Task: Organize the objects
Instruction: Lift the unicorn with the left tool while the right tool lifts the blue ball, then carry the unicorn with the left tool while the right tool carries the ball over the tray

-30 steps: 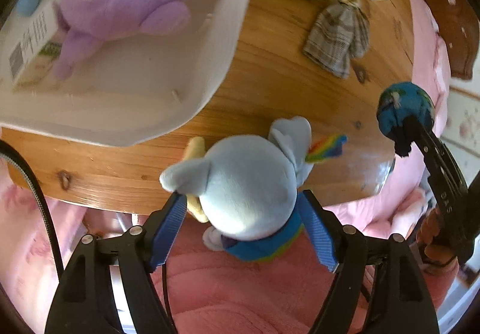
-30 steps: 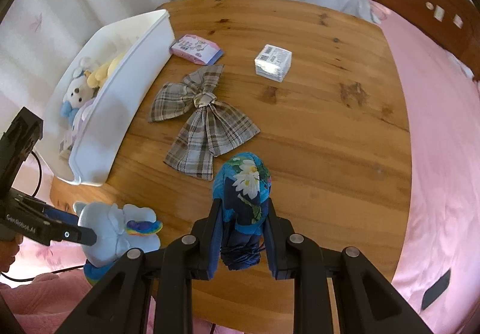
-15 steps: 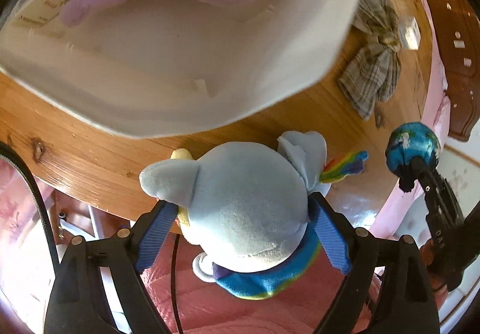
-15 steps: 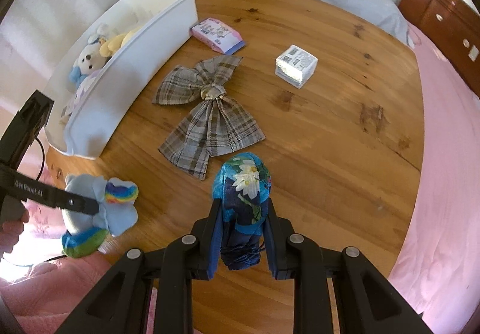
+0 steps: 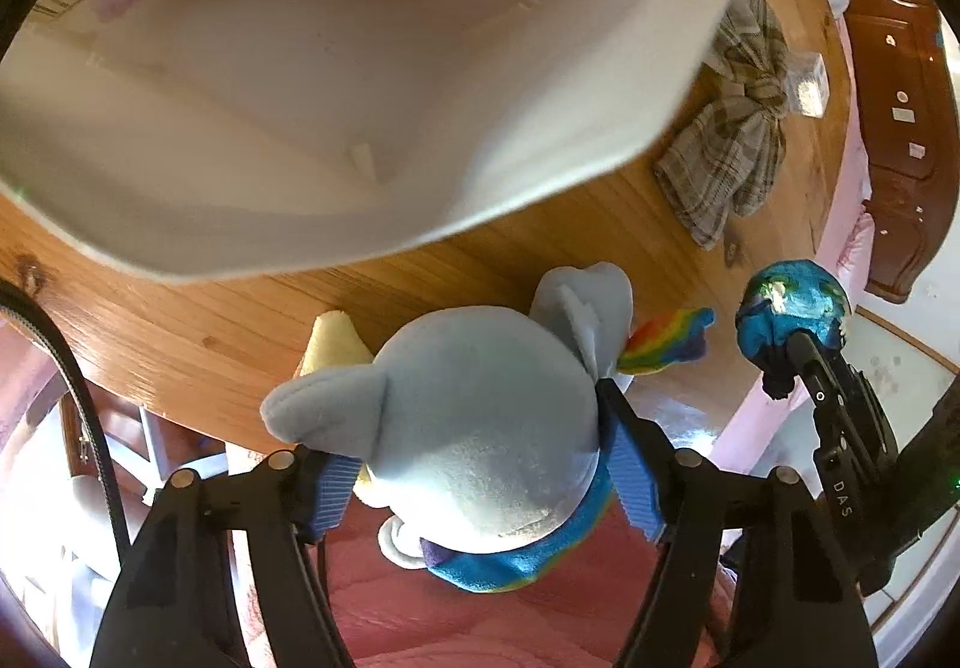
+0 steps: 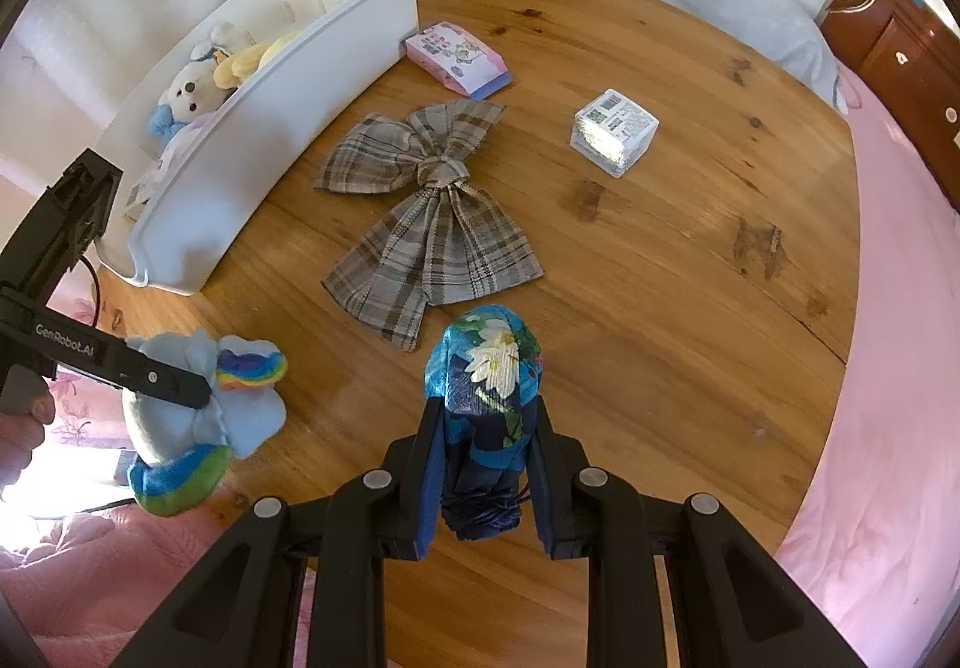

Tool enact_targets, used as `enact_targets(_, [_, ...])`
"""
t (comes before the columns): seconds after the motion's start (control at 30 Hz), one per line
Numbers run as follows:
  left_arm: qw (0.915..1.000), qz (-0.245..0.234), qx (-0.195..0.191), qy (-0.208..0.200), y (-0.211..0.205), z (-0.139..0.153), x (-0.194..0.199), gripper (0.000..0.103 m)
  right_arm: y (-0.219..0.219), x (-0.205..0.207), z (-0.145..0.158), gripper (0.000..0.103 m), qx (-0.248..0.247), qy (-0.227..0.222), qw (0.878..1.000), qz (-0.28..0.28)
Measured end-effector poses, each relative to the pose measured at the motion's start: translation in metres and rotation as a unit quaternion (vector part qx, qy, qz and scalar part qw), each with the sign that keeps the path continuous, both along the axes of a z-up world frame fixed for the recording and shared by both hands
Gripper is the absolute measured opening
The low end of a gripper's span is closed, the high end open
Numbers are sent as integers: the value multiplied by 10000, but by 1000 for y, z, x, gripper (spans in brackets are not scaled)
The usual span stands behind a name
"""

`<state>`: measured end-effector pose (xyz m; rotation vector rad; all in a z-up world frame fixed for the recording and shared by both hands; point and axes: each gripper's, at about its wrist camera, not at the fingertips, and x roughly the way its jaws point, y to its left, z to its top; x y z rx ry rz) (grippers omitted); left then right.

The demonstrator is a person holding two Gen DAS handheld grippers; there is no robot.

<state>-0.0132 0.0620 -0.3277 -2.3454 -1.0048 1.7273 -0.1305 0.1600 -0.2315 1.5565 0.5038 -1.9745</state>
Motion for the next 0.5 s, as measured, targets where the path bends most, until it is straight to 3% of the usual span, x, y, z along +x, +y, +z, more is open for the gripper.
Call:
enact_targets(0.27, [9991,-399,-158,-61,23,4,8,72,-4,4,4,25,-91,17,9999,-93])
enact_targets(0.5, [9968,-768,-218,68,44,28,16,72,-10,7,11,25,-177,54,9996,-195])
